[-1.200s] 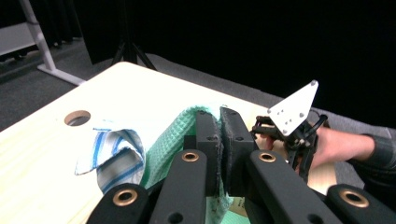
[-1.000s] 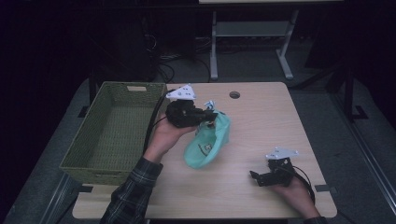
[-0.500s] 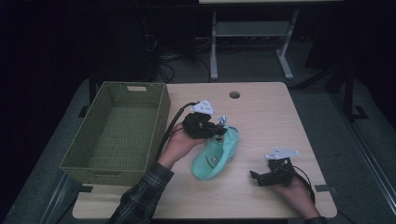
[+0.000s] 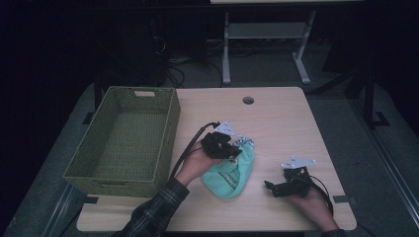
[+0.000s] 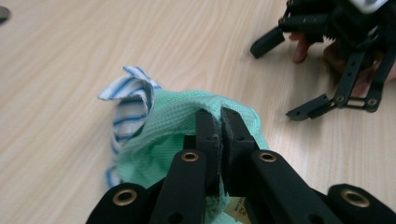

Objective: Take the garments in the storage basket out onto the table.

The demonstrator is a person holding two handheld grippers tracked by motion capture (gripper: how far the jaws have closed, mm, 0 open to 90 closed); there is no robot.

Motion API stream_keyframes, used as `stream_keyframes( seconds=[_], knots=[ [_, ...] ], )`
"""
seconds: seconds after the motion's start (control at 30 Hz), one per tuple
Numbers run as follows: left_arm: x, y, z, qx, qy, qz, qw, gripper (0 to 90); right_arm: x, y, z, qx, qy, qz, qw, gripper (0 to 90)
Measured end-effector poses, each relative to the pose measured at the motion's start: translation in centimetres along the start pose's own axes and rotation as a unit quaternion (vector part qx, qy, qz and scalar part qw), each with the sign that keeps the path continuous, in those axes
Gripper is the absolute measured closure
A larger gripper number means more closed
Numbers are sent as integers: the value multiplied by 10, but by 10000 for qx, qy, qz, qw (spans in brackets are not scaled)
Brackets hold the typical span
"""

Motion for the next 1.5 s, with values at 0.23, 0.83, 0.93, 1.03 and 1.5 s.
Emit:
stream_keyframes(
  seconds=[0.23,0.83,0.93,1.03,1.5],
  knots=[
    [-9,-19,10,-120,-13,-202,9997,864,0,0,0,-1,0,0,10000,26],
    [-36,-47,15,-233,83,-630,9977,824,0,0,0,-1,1,-1,10000,26],
    [-32,-40,14,-223,96,-559,9981,707,0,0,0,-2,2,0,10000,26],
    [-29,-28,13,-196,73,-533,9984,589,0,0,0,-1,2,0,10000,26],
    [-36,18,18,-90,240,-238,9994,417,0,0,0,0,0,0,10000,26]
  ],
)
Point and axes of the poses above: each handheld gripper's, and its own axes: y roughly backward along the jaws, x roughly out of its top, z roughly to its right, the point moved 10 cm from there along -y, roughly forward along the jaws, and after that the axes turned 9 degrees about -y, right-handed, at the moved point
